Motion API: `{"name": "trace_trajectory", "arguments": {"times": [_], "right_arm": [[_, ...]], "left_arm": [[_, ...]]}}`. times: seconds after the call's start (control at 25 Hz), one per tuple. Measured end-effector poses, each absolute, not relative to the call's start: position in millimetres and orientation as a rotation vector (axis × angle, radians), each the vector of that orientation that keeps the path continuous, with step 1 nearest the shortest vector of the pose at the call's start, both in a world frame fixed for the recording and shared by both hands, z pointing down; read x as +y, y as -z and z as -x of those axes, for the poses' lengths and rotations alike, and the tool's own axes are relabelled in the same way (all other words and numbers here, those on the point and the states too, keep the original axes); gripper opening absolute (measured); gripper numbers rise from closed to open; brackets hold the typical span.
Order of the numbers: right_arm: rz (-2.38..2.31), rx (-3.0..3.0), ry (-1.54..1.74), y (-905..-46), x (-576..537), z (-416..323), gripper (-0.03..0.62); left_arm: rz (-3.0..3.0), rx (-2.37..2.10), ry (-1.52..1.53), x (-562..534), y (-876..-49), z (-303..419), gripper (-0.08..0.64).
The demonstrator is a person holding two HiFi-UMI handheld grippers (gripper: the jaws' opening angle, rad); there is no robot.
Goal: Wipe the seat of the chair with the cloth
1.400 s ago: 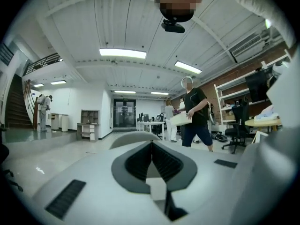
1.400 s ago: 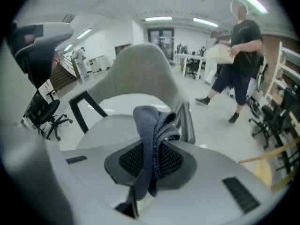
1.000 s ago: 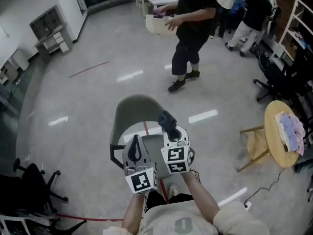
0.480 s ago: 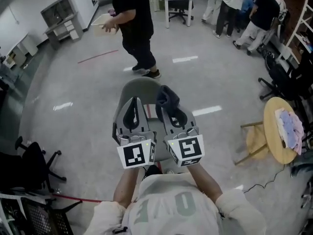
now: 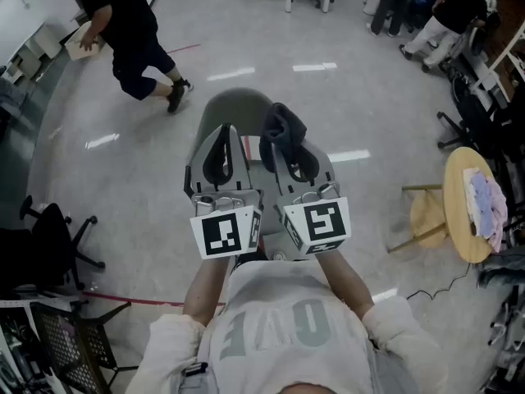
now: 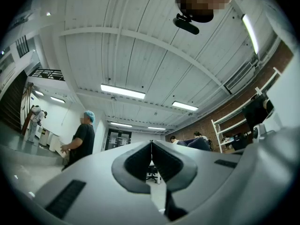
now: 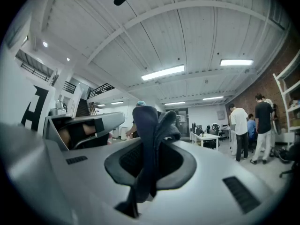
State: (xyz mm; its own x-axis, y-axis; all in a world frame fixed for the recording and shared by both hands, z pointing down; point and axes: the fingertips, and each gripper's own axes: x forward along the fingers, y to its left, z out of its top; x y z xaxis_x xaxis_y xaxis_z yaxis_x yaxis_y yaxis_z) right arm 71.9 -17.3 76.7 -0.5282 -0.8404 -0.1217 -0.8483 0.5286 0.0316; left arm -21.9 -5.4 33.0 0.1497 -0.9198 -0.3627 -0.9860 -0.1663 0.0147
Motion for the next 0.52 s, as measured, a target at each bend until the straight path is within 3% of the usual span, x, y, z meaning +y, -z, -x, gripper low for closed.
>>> {"name": "trace_trajectory", "arguments": {"times": [0.52], "right_arm": [[1.474, 2.658, -0.162, -73.8, 3.7, -78.3, 0.057]], "left_arm": [[2.265, 1.813, -0.382, 14.9, -51.9, 4.5, 0.015]]}}
